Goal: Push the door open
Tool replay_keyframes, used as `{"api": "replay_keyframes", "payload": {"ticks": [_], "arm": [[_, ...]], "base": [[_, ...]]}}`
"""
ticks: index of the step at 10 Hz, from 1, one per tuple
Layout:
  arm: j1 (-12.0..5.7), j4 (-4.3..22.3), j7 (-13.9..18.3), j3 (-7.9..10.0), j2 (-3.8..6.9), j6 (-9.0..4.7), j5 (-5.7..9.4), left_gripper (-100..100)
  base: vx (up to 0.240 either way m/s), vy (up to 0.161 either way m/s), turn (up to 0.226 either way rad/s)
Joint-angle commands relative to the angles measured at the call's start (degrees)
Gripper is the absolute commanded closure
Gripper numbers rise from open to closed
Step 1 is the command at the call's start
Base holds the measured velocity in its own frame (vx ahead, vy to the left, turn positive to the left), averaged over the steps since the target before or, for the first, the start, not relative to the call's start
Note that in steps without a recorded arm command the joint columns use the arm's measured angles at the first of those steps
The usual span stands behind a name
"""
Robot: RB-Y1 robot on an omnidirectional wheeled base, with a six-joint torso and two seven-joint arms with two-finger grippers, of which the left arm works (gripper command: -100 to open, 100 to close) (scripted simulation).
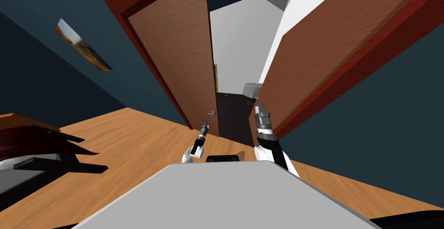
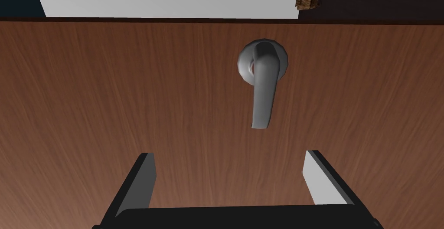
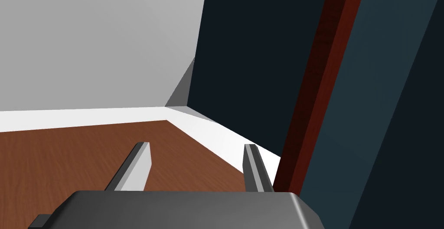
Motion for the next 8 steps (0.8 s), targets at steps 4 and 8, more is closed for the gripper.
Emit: {"api": "replay_keyframes", "payload": {"ticks": [4, 8], "arm": [[-2.4, 5.87, 0.81, -0.92, 0.1, -1.18, 0.25, -100], [-4.21, 10.41, 1.41, -1.6, 0.13, -2.21, 0.43, -100]], "base": [[0.065, 0.095, -0.11], [0.047, 0.098, -0.091]]}}
